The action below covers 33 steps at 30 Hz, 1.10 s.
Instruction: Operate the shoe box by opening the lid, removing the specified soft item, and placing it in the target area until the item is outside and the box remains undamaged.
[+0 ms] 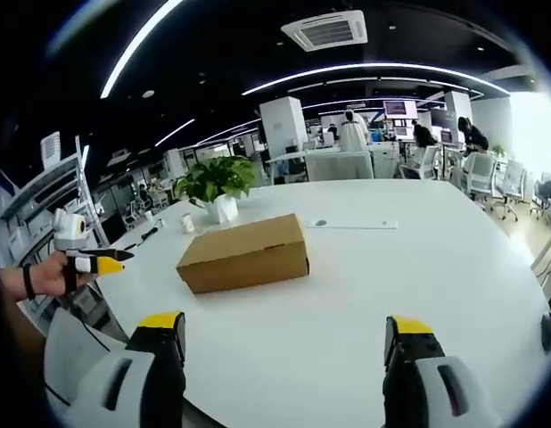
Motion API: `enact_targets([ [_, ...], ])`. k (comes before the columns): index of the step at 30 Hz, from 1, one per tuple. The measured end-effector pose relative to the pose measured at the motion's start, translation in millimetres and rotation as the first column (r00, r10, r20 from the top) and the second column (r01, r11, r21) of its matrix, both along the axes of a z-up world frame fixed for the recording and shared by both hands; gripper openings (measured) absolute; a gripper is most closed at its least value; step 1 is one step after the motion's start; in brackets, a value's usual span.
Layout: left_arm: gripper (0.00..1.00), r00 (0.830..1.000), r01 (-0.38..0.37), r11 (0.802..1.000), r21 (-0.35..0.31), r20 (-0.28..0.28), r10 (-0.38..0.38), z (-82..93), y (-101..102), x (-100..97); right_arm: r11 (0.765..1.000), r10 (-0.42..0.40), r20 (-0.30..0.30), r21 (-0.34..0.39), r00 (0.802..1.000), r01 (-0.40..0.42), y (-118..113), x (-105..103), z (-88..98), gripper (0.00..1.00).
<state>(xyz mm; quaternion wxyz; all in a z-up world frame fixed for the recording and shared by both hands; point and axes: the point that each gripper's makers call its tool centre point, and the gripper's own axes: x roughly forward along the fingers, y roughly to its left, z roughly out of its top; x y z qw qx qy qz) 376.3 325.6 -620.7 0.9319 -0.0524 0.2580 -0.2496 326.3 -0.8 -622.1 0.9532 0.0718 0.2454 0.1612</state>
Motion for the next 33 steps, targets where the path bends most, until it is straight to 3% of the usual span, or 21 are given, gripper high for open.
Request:
enact_targets([
  [33,0.91,0.999,-0.024,1.000,-0.009,-0.038,0.024,-12.8,3.2,-1.1,0.999,0.034,-0.022,0.004,0.999,-0.034,6.9,7.1,-8.2,0.89],
])
